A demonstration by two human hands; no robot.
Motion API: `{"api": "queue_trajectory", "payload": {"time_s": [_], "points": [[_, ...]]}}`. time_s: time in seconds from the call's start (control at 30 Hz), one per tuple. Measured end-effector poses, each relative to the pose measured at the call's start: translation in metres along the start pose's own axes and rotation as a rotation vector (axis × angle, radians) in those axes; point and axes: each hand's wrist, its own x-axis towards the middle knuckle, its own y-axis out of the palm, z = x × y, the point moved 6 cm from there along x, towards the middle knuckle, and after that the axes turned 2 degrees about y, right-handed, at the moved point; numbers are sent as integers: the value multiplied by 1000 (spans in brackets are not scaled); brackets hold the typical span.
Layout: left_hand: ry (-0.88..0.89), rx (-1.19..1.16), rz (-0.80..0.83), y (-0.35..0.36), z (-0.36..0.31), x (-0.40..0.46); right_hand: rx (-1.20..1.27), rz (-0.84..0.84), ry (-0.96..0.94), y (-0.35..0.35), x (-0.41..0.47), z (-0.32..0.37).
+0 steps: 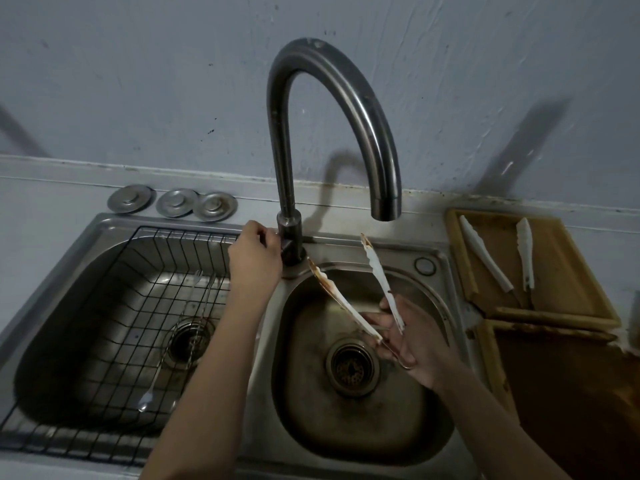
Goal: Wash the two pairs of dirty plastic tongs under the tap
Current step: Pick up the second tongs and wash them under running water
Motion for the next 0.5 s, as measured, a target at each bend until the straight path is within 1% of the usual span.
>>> {"api": "queue_trajectory", "payload": {"time_s": [0.17,0.5], "points": [[-7,-37,-33,-1,3,-5,-10,34,16,1,0,-2],[-57,-56,-3,-2,9,-11,-40,26,-18,0,-9,2]]}}
